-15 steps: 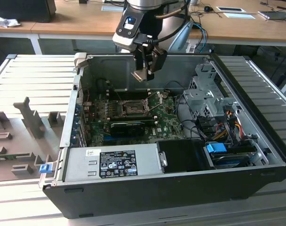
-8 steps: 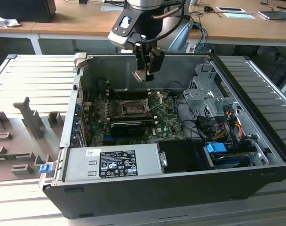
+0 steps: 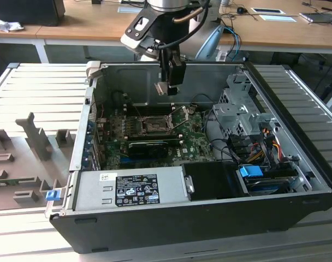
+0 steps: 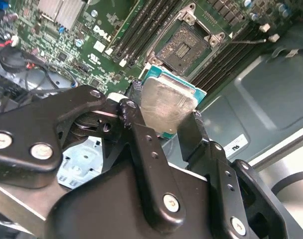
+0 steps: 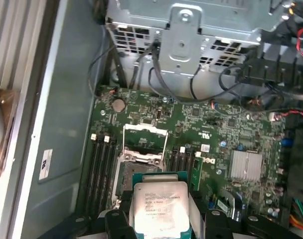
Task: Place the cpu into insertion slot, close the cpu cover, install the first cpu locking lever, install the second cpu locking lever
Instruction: 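Place the cpu into insertion slot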
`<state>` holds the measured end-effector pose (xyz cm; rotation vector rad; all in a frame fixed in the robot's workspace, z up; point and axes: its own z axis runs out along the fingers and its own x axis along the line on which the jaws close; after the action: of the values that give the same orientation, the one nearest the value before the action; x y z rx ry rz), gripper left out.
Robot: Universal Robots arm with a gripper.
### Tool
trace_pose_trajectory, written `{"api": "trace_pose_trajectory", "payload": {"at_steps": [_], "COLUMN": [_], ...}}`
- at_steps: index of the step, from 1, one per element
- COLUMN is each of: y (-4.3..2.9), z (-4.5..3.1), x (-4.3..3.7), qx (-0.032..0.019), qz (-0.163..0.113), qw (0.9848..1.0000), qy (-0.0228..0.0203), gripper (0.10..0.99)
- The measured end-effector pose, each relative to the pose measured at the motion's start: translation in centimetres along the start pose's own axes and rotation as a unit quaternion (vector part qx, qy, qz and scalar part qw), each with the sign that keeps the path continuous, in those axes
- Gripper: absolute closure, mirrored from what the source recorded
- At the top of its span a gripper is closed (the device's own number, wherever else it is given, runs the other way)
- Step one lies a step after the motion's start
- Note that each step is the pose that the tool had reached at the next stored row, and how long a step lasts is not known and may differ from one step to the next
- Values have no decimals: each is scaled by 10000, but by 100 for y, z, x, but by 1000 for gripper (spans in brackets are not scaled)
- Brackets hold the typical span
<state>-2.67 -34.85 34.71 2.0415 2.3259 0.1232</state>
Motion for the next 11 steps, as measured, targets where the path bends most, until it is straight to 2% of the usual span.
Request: {"api": "trace_pose_trajectory", "payload": {"at_steps": [7, 11], "y": [-1, -2], "z": [5, 17], "x": [0, 0], "qx": [-8, -14], "qz": [390, 727], "qw": [9992, 9973], "qy": [-34, -65], "gripper": [557, 557]}}
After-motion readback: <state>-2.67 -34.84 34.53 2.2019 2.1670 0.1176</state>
